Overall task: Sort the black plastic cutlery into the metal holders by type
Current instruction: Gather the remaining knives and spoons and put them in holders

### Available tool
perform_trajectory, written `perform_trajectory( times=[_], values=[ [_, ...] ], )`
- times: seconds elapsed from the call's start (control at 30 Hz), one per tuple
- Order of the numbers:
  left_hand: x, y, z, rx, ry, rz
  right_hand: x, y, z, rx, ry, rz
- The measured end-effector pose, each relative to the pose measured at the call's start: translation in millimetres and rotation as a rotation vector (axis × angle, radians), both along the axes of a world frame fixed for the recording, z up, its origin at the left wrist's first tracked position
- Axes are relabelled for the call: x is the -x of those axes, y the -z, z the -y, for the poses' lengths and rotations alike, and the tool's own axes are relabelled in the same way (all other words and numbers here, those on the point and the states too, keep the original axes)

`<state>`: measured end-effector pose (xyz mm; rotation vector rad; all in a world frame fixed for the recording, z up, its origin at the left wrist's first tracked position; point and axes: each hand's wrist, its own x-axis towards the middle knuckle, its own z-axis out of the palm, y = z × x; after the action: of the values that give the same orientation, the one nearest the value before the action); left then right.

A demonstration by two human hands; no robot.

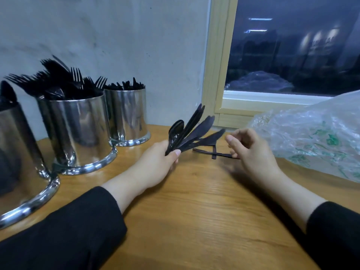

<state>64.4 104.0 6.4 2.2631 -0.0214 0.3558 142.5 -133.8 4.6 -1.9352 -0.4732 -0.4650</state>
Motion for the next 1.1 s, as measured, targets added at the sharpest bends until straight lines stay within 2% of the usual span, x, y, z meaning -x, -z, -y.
perform_trajectory(
  times=[0.07, 0.13, 0.23, 0.33, 0.57, 0.67, 0.77, 0.83, 0.93, 1.0, 1.1],
  values=[
    [-4, 2, -4, 0.142, -0.057, 0.002, -12, 3, 4, 0.349, 0.123, 0.091],
    [-7, 3, -6, 0.267, -0.072, 0.006, -22, 9, 6, 0.627, 0.161, 0.095],
    [-9, 5, -6, 0.344, -0.084, 0.008, -33, 18, 4, 0.828, 0.141, 0.032],
    [-9, 4, -4, 0.374, -0.112, 0.023, -38, 18, 5, 0.830, 0.117, 0.043],
    [-4, -1, -3, 0.319, -0.182, 0.061, -38, 20, 7, 0.888, 0.129, 0.225],
    [-4, -3, -3, 0.203, -0.230, 0.123, -24, 12, 3, 0.779, 0.090, 0.335],
    [-2, -8, -4, 0.061, -0.269, 0.206, -8, 7, -5, 0.757, -0.070, 0.390],
    [0, -11, -3, -0.035, -0.253, 0.216, -2, 6, -10, 0.736, -0.169, 0.415],
    [4, -12, 1, -0.131, -0.188, 0.193, 1, 7, -16, 0.658, -0.194, 0.489],
    [4, -11, 1, -0.129, -0.114, 0.156, 2, 7, -18, 0.570, -0.168, 0.522],
    [4, -9, -1, -0.026, 0.029, 0.078, 2, 2, -16, 0.423, -0.117, 0.511]
  ],
)
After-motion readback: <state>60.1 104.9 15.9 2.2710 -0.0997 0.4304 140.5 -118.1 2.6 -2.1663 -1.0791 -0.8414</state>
